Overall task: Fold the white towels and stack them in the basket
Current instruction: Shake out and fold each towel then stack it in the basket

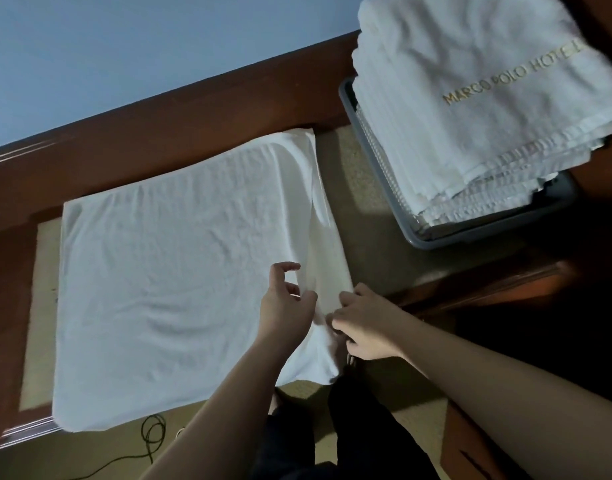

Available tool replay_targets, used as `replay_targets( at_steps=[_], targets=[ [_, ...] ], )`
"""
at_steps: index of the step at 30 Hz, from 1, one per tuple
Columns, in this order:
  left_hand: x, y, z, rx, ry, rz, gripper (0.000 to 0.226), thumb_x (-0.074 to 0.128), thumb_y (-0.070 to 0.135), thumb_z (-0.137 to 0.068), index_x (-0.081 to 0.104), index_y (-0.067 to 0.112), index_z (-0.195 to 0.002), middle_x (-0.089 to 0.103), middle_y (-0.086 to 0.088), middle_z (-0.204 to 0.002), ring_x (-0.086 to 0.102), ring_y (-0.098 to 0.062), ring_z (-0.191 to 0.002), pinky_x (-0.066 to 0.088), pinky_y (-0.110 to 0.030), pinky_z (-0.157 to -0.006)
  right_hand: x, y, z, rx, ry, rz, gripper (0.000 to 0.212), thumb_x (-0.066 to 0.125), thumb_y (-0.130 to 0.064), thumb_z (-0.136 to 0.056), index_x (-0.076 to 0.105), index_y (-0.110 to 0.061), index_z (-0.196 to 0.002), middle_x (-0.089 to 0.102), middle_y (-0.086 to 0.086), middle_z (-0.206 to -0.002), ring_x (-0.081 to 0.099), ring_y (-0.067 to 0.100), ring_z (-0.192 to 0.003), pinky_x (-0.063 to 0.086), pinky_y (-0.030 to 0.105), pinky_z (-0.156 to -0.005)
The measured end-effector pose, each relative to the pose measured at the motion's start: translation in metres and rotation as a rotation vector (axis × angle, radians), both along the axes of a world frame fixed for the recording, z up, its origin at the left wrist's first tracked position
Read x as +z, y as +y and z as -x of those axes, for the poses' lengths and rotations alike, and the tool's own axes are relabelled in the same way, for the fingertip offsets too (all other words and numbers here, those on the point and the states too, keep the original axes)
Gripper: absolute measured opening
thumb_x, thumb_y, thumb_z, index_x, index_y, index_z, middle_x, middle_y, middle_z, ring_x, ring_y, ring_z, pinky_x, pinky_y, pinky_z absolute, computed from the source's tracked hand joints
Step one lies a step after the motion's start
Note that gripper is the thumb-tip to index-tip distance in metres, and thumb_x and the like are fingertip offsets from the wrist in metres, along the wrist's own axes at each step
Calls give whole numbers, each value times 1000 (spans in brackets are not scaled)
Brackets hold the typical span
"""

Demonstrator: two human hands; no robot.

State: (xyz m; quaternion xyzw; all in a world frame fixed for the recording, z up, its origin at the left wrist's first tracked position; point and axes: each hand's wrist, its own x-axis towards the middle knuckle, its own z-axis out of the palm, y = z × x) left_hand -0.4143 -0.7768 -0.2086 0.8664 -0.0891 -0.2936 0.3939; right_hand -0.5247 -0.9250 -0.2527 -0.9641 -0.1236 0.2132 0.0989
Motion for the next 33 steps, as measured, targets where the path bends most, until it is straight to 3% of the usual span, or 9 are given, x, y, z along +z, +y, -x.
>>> replay_targets(
  at_steps=[3, 6, 9, 13, 16, 18, 22, 27, 33],
  targets=[
    [-2, -1, -1, 35, 30, 50, 41, 65, 20, -93, 48, 36, -126, 65, 0, -98, 69, -12, -79, 52, -26, -58, -9, -9, 36, -132, -88, -35, 27, 59, -40, -88, 61, -29, -112, 62, -9, -99, 50, 18, -104, 44, 45, -91],
    [-5, -7, -3, 93, 92, 114, 44, 66, 20, -94, 47, 32, -131, 66, -1, -101, 71, -16, -84, 53, -30, -64, -13, -8, 72, -288, -180, -100, 9, 64, -31, -82, 55, -30, -84, 50, -13, -86, 49, 15, -94, 45, 41, -88],
    [-15, -11, -3, 88, 229, 185, 49, 71, 21, -92, 45, 31, -133, 68, -3, -108, 72, -21, -94, 62, -41, -84, -13, 1, 93, -484, -176, -187, 27, 67, -22, -81, 42, -32, -81, 45, -15, -81, 45, 11, -87, 46, 38, -83],
    [-34, -7, 5, 19, 339, 192, 55, 74, 23, -92, 45, 28, -138, 74, 1, -110, 71, -17, -104, 57, -45, -99, -29, 26, 110, -649, 10, -181, 43, 68, -34, -88, 44, -39, -123, 48, -15, -98, 49, 19, -102, 46, 43, -95],
    [-44, 6, 13, 9, 268, 51, 49, 65, 30, -99, 44, 28, -143, 70, 3, -120, 66, -14, -105, 53, -35, -87, -39, 51, 104, -741, 62, -160, 64, 67, -53, -89, 38, -39, -145, 51, -7, -137, 45, 24, -130, 41, 46, -105],
    [-54, 17, 17, -57, 149, -71, 49, 61, 30, -100, 45, 28, -146, 65, 0, -131, 63, -18, -112, 53, -41, -96, -49, 65, 98, -919, 44, -252, 70, 70, -56, -88, 40, -39, -149, 46, -3, -144, 42, 24, -136, 45, 43, -104],
    [-77, 41, 15, -422, -154, -398, 64, 58, 46, -92, 37, 42, -153, 39, 1, -160, 34, -26, -148, 32, -44, -120, -69, 76, 91, -1180, -20, -442, 55, 76, -54, -84, 53, -32, -129, 51, -1, -122, 51, 23, -117, 54, 41, -90],
    [-75, 48, 22, -627, -125, -545, 64, 59, 47, -100, 29, 55, -157, -5, -3, -175, 3, -34, -161, 17, -56, -128, -77, 76, 89, -1245, -80, -362, 33, 70, -47, -93, 66, -19, -111, 56, 7, -125, 55, 30, -115, 54, 43, -89],
    [-67, 39, 19, -635, -77, -586, 67, 61, 45, -100, 27, 57, -156, -9, -2, -175, 2, -35, -161, 19, -59, -127, -75, 64, 82, -1192, -26, -418, 16, 65, -30, -98, 64, -14, -103, 61, 6, -114, 55, 26, -110, 50, 37, -86]
  ],
)
